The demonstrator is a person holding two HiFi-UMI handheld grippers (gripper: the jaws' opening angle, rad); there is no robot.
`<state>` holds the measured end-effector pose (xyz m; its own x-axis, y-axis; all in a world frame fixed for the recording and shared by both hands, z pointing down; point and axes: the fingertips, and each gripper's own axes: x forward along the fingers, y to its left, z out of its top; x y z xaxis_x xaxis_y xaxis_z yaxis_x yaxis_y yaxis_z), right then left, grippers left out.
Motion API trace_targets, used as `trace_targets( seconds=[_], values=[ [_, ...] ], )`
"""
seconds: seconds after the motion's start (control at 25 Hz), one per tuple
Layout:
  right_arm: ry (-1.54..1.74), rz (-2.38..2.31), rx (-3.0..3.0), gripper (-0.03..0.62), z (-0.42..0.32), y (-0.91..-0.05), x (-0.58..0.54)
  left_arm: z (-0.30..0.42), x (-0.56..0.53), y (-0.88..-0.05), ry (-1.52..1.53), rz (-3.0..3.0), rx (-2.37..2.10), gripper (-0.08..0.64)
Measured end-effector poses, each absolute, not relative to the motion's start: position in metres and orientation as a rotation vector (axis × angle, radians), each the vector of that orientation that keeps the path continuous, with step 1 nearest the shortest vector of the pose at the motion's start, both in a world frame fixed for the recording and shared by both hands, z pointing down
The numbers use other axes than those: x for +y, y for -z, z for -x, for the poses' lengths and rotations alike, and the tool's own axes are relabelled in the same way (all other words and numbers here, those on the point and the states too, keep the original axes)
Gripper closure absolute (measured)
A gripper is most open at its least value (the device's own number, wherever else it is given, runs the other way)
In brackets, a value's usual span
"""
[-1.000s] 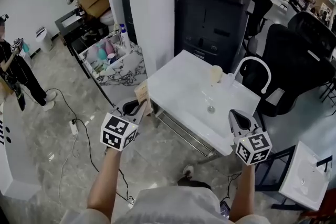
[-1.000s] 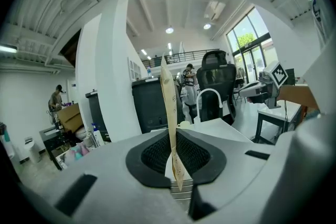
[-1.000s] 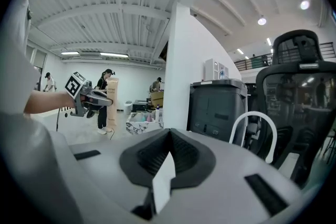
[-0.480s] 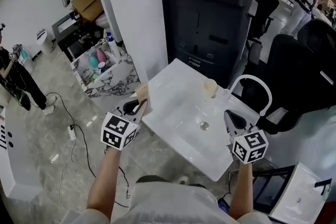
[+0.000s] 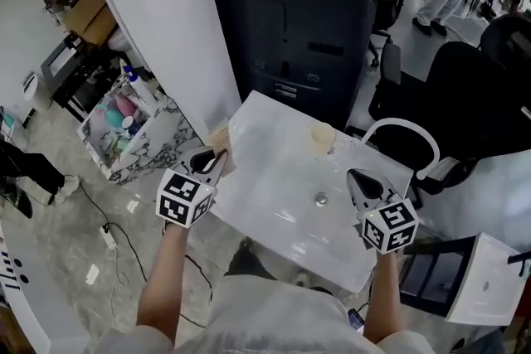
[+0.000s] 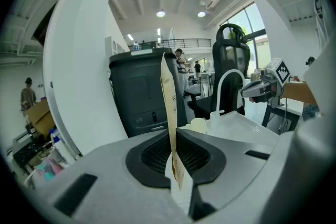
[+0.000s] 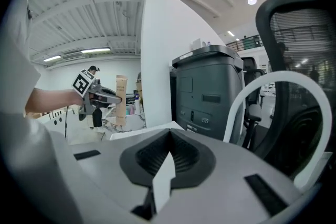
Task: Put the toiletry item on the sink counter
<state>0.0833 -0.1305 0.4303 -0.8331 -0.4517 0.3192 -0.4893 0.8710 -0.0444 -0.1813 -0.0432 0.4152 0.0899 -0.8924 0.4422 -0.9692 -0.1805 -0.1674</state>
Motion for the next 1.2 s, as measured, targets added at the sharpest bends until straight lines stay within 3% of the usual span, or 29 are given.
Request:
trace_targets(
  seconds=[0.56, 1.2],
  values=[
    [-0.347, -1.117, -2.581, 0.597, -0.026, -0.460, -0.186, 0.257, -0.219, -0.488, -1.008, -2.470, -1.455, 0.529],
    [-0.539, -1.284, -2.444, 0.597, -0.002, -0.520, -0.203, 0.234, -0.311, -0.577, -1.563, -2.694, -1.008, 0.529]
  ],
)
